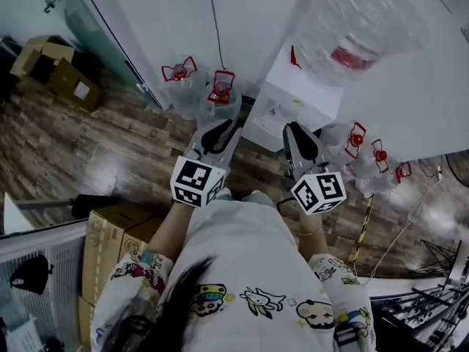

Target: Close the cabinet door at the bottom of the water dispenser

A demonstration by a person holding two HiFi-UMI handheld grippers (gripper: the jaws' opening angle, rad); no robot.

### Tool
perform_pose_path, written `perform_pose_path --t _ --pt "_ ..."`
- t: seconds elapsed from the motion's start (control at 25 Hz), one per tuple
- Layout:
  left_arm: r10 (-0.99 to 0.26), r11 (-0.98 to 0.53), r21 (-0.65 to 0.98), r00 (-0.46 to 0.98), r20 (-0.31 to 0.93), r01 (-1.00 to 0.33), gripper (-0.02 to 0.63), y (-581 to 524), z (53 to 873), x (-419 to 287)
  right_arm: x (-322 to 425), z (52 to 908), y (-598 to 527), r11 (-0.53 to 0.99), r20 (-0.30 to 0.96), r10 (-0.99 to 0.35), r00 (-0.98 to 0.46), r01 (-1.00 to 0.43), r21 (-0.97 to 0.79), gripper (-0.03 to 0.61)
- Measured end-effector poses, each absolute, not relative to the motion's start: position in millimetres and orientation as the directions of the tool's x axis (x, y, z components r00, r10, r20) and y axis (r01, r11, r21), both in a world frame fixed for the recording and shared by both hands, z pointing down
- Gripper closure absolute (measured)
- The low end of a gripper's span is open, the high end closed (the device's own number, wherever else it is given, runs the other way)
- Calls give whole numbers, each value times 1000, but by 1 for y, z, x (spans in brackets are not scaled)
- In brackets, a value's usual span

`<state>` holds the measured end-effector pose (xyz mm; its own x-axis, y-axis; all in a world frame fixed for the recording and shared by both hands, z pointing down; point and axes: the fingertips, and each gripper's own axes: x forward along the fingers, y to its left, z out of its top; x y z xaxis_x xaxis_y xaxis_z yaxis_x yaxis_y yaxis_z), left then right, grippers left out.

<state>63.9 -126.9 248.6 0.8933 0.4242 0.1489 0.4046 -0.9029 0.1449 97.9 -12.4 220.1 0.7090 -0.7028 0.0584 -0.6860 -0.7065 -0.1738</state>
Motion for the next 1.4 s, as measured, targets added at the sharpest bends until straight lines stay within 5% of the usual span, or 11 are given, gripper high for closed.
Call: perform_pose_path --t 0.32,1.4 --pt "364 -927 147 923 127 346 611 -147 230 27 69 201 -12 -655 23 -752 659 -742 -139 569" --pt "277 -957 145 943 184 253 612 -151 257 6 54 239 1 -674 117 -739 664 -729 -122 569"
